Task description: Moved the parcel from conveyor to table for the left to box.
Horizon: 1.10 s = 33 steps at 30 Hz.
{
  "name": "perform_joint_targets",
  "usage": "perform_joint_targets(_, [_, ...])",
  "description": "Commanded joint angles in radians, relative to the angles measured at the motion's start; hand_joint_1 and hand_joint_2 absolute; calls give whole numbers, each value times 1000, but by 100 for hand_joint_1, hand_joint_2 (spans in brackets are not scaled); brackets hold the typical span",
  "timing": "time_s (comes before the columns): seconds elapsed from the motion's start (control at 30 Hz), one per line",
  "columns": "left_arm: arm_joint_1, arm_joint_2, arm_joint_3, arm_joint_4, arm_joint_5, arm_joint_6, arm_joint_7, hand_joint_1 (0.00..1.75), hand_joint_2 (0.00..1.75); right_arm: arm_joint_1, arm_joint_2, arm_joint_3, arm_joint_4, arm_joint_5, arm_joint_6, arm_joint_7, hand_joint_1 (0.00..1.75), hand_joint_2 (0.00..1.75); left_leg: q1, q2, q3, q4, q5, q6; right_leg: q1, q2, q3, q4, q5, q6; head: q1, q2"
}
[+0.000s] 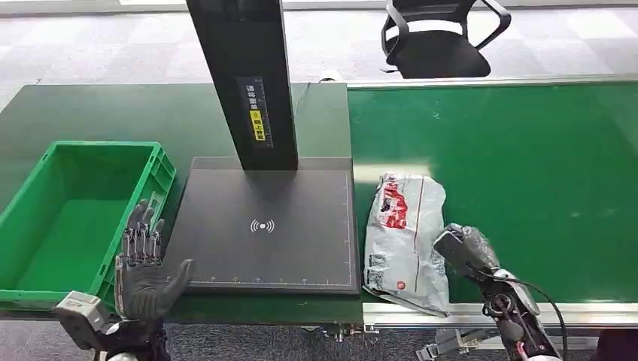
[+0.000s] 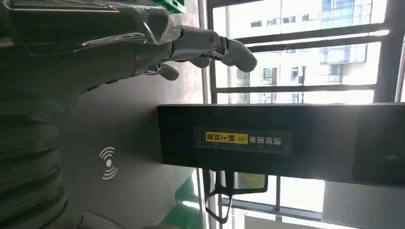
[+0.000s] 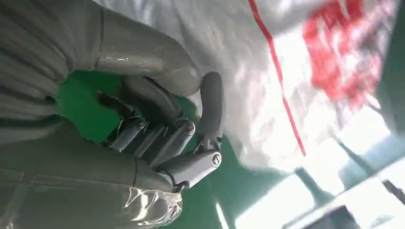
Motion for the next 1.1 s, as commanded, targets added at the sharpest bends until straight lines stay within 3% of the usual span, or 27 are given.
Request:
perform_joint_targets(0.03, [8, -11, 0, 22, 12, 41, -10, 0, 175, 5, 143, -364, -314, -347, -163, -86, 175, 175, 0, 2, -3, 0, 1, 2, 1, 2, -4, 0, 2, -4, 0, 0])
perform_joint_targets(0.1, [-7, -3, -9, 40, 23, 59, -14, 0, 175, 19, 174, -410, -410, -467, -204, -113, 175, 175, -1, 0, -2, 0, 1, 1, 0, 0, -2, 1, 1, -2, 0, 0])
perform_joint_targets(0.23, [-18, 3, -14, 49, 34, 75, -15, 0, 175, 24, 201, -405, -503, -548, -247, -139, 175, 175, 0, 1, -3, 0, 2, 2, 1, 1, -4, 0, 2, -5, 0, 0])
perform_joint_targets(0.33, [-4, -1, -14, 39, 34, 76, -16, 0, 175, 40, 190, -355, -511, -546, -227, -131, 175, 175, 0, 1, -2, -1, 2, 2, 1, 0, -3, -1, 2, -5, 0, 0])
perform_joint_targets(0.4, [-3, 1, -14, 42, 32, 75, -20, 0, 175, 46, 153, -268, -455, -479, -155, -86, 175, 175, 1, 0, -2, -2, 2, 3, 2, 0, -3, -2, 3, -5, 0, 0])
perform_joint_targets(0.43, [-3, 1, -13, 43, 32, 75, -20, 0, 175, 45, 154, -266, -450, -477, -156, -87, 52, 175, 1, 1, -2, -2, 3, 3, 2, 0, -3, -2, 3, -5, 0, 0])
perform_joint_targets(0.47, [-5, 3, -14, 45, 29, 72, -22, 0, 175, 38, 122, -210, -403, -424, -92, -26, 0, 175, 1, 1, -2, -3, 3, 4, 3, 0, -3, -4, 4, -7, 0, 0])
perform_joint_targets(0.5, [-12, 8, -13, 54, 24, 57, -27, 0, 175, 23, 91, -142, -332, -327, -8, 15, 0, 175, 2, 1, -2, -4, 4, 4, 3, 0, -3, -5, 6, -8, 0, 0])
perform_joint_targets(0.53, [-17, 8, -9, 59, 23, 54, -27, 0, 175, 8, 91, -128, -291, -301, 15, 27, 0, 0, 2, 2, -2, -3, 4, 4, 3, 1, -2, -5, 5, -6, 0, 0])
perform_joint_targets(0.57, [-27, 13, -8, 70, 19, 41, -27, 0, 175, -17, 59, -50, -217, -208, 108, 92, 0, 0, 1, 1, -1, -1, 1, 2, 2, 1, -1, -2, 2, -3, 0, 0])
perform_joint_targets(0.67, [-57, 12, 0, 89, 10, 15, -20, 0, 175, -66, 49, 57, -65, -26, 157, 127, 0, 0, 1, 5, 0, -2, 2, 2, 2, 4, -1, -3, 4, -4, 0, 0])
perform_joint_targets(0.7, [-67, 11, 1, 95, 8, 11, -14, 0, 175, -80, 52, 74, -28, 5, 168, 149, 0, 175, 1, 4, 0, -1, 1, 2, 2, 3, -1, -2, 3, -3, 0, 0])
perform_joint_targets(0.87, [-109, 19, -11, 125, 4, 0, 20, 0, 175, -160, 31, 192, 151, 143, 283, 248, 0, 175, 1, 0, -2, -1, 2, 3, 2, -1, -1, -2, 3, -4, 0, 0])
perform_joint_targets(1.1, [-124, 20, -24, 138, 11, 8, 37, 0, 175, -184, 4, 244, 226, 193, 353, 292, 0, 175, 0, -2, -2, -1, 2, 3, 1, -3, -1, -1, 1, -3, 0, 0])
